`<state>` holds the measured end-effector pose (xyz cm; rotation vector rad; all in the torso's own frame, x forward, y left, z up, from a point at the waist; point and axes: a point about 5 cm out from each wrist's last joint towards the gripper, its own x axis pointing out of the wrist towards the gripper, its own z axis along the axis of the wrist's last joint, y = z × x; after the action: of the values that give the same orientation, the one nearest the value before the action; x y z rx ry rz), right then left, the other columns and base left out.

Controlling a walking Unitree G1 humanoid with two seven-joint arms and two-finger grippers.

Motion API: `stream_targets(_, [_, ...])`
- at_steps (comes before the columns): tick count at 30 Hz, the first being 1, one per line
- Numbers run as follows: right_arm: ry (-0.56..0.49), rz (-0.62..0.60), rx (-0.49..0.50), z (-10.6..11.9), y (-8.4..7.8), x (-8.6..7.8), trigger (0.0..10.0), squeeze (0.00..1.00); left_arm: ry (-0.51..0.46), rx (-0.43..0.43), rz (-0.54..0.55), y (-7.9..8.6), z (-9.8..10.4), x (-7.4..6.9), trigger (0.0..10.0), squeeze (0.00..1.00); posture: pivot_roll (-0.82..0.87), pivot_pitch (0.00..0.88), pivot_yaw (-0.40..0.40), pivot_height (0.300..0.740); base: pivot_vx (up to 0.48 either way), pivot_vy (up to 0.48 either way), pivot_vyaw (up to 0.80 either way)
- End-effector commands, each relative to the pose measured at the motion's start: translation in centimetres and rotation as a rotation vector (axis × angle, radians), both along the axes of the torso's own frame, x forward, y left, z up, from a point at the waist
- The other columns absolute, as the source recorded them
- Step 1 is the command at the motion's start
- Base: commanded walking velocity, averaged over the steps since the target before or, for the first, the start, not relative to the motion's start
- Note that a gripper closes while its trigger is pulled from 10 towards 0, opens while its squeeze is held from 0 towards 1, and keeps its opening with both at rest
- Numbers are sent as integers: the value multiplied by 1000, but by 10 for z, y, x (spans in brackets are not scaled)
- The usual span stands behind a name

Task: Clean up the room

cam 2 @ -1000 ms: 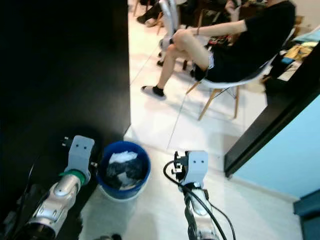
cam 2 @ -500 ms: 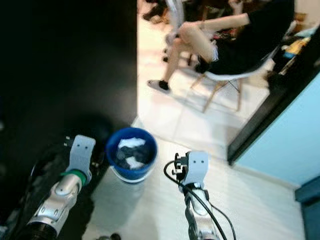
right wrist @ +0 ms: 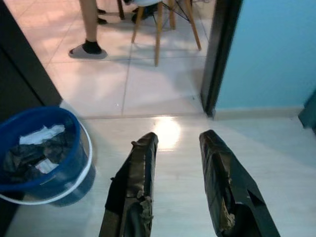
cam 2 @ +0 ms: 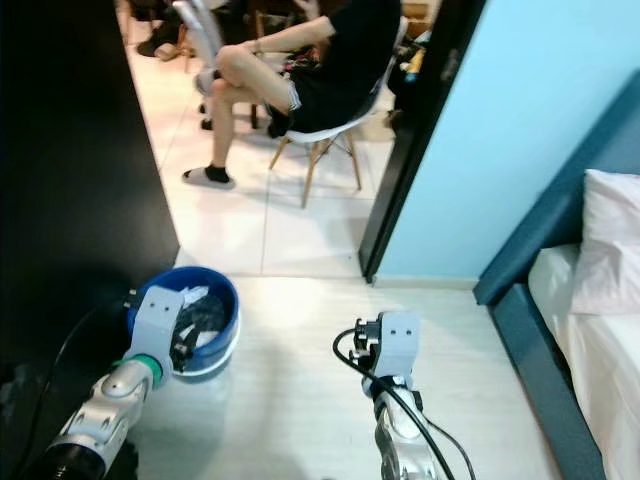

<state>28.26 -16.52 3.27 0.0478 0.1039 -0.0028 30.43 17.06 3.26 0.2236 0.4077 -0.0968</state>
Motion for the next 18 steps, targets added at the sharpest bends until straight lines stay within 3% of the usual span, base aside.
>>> stream_targets(1, [67, -29, -9, -14, -8, -8, 10000, 0, 41, 20, -17, 1, -10, -6, 10000, 0, 46, 76, 5, 740, 0, 0, -800])
stream_targets(4, [113, -47, -11, -24, -14, -16, 10000, 0, 102, -24, 3, 5, -17, -12, 10000, 0, 46, 78, 5, 740, 0, 0, -800])
stream_targets(18, [63, -21, -2, -14, -7, -8, 10000, 0, -22, -76, -67, -13, -2, -2, 10000, 0, 40, 76, 4, 740, 0, 0, -800])
